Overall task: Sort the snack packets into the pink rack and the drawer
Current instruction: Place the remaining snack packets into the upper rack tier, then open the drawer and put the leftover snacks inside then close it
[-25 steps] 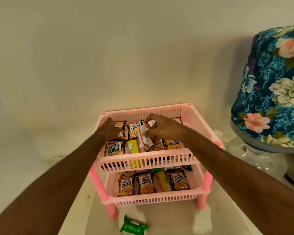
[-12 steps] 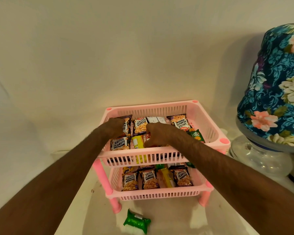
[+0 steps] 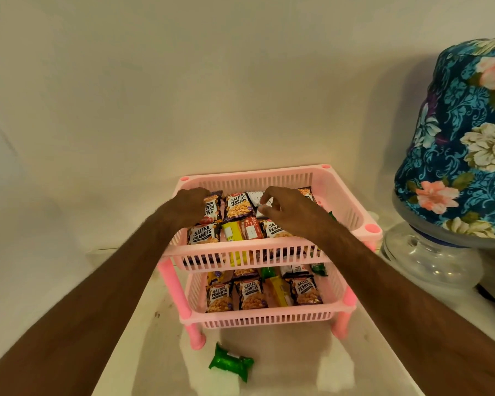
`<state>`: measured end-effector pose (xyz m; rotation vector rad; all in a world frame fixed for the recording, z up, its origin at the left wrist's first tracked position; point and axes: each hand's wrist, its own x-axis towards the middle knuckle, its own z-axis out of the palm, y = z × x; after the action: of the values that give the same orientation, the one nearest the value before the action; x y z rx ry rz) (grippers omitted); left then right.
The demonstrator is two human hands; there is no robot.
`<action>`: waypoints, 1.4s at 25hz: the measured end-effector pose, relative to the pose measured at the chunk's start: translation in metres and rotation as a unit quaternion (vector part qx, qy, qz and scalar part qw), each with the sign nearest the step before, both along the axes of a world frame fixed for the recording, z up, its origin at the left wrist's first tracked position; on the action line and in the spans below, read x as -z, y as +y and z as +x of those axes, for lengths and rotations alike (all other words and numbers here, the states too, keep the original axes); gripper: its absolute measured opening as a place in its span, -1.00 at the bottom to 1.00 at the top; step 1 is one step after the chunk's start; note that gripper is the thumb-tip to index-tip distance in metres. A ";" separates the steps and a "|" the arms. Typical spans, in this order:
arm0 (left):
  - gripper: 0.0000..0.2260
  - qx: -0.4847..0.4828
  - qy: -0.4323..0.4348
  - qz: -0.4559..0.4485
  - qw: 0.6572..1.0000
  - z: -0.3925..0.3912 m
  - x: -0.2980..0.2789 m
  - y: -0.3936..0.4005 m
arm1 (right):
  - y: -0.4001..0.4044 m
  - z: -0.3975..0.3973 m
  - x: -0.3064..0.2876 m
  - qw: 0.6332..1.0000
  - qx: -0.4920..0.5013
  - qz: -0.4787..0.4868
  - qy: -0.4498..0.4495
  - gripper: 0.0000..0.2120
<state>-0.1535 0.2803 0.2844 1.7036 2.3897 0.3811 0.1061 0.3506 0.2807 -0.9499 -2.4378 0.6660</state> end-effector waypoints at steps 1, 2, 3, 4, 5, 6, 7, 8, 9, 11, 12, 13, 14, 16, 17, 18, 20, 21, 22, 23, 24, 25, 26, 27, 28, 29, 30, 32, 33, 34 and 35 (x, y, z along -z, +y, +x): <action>-0.64 -0.010 -0.014 0.029 0.999 0.005 -0.003 -0.009 | -0.007 0.008 0.001 0.999 0.006 0.016 0.032 -0.78; -0.65 -0.014 -0.020 0.063 0.998 0.010 -0.005 -0.020 | -0.016 0.016 0.002 0.997 0.007 0.037 0.065 -0.76; -0.67 -0.010 -0.018 0.103 0.995 0.017 -0.004 -0.032 | -0.025 0.024 0.004 0.994 0.001 0.054 0.099 -0.73; -0.69 -0.001 -0.014 0.141 0.990 0.024 -0.003 -0.044 | -0.035 0.032 0.007 0.989 -0.012 0.064 0.131 -0.71; -0.70 0.011 -0.010 0.174 0.985 0.031 0.001 -0.056 | -0.046 0.039 0.013 0.985 -0.029 0.067 0.157 -0.70; -0.71 0.022 -0.001 0.199 0.980 0.039 0.008 -0.069 | -0.057 0.047 0.020 0.981 -0.048 0.063 0.176 -0.69; -0.70 0.035 0.011 0.216 0.976 0.047 0.016 -0.082 | -0.068 0.053 0.030 0.979 -0.063 0.051 0.187 -0.68; -0.68 0.048 0.025 0.229 0.972 0.055 0.025 -0.095 | -0.079 0.058 0.041 0.978 -0.069 0.032 0.192 -0.67; -0.64 0.059 0.041 0.241 0.968 0.062 0.036 -0.106 | -0.090 0.063 0.054 0.978 -0.067 0.013 0.195 -0.66; -0.60 0.062 0.090 0.264 0.958 0.074 0.061 -0.126 | -0.108 0.073 0.083 0.978 -0.055 -0.024 0.199 -0.68; -0.59 0.057 0.114 0.275 0.953 0.078 0.074 -0.135 | -0.116 0.076 0.097 0.978 -0.048 -0.046 0.195 -0.69; -0.56 0.054 0.129 0.283 0.949 0.082 0.088 -0.145 | -0.125 0.081 0.112 0.979 -0.041 -0.074 0.185 -0.72; -0.53 0.057 0.135 0.290 0.946 0.086 0.101 -0.153 | -0.133 0.085 0.127 0.980 -0.034 -0.094 0.171 -0.74; -0.47 0.069 0.130 0.296 0.944 0.095 0.132 -0.170 | -0.150 0.096 0.159 0.982 -0.003 -0.122 0.146 -0.76; -0.45 0.073 0.117 0.293 0.946 0.101 0.148 -0.179 | -0.159 0.102 0.177 0.980 0.020 -0.137 0.140 -0.78; -0.44 0.075 0.100 0.283 0.951 0.107 0.166 -0.188 | -0.168 0.107 0.193 0.979 0.040 -0.149 0.132 -0.78; -0.44 0.070 0.056 0.239 0.967 0.119 0.201 -0.208 | -0.190 0.117 0.222 0.982 0.058 -0.155 0.094 -0.71; -0.44 0.067 0.036 0.211 0.975 0.125 0.219 -0.217 | -0.202 0.120 0.235 0.982 0.069 -0.164 0.064 -0.67; -0.44 0.068 0.019 0.183 0.981 0.132 0.237 -0.228 | -0.216 0.124 0.248 0.981 0.083 -0.175 0.033 -0.65; -0.46 0.073 0.006 0.159 0.984 0.139 0.254 -0.237 | -0.230 0.127 0.261 0.980 0.096 -0.175 0.005 -0.63; -0.47 0.081 -0.002 0.139 0.987 0.146 0.269 -0.246 | -0.244 0.131 0.274 0.981 0.106 -0.161 -0.019 -0.63; -0.48 0.090 -0.007 0.119 0.989 0.152 0.282 -0.253 | -0.257 0.135 0.285 0.983 0.113 -0.140 -0.041 -0.62; -0.48 0.098 -0.010 0.100 0.990 0.159 0.293 -0.259 | -0.268 0.139 0.294 0.984 0.118 -0.119 -0.060 -0.61; -0.48 0.104 -0.015 0.077 0.991 0.166 0.302 -0.264 | -0.278 0.144 0.301 0.985 0.120 -0.101 -0.078 -0.58; -0.48 0.107 -0.023 0.049 0.993 0.172 0.310 -0.268 | -0.286 0.151 0.307 0.984 0.120 -0.088 -0.097 -0.54; -0.47 0.108 -0.034 0.021 0.993 0.179 0.316 -0.271 | -0.292 0.158 0.312 0.983 0.122 -0.079 -0.114 -0.49; -0.46 0.111 -0.042 0.000 0.993 0.186 0.320 -0.273 | -0.297 0.167 0.317 0.981 0.131 -0.072 -0.126 -0.44; -0.45 0.123 -0.049 -0.013 0.991 0.202 0.321 -0.273 | -0.304 0.187 0.323 0.976 0.156 -0.068 -0.137 -0.39; -0.44 0.131 -0.052 -0.011 0.990 0.210 0.320 -0.271 | -0.307 0.196 0.326 0.973 0.169 -0.069 -0.139 -0.35; -0.44 0.141 -0.053 -0.010 0.989 0.219 0.317 -0.268 | -0.310 0.207 0.328 0.971 0.182 -0.070 -0.140 -0.30; -0.44 0.152 -0.049 -0.010 0.987 0.228 0.315 -0.265 | -0.311 0.218 0.329 0.968 0.196 -0.071 -0.141 -0.25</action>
<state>0.0749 0.0155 -0.0301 1.9514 2.0158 0.3803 0.3239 0.0392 -0.0482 -1.6276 -2.3486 0.5990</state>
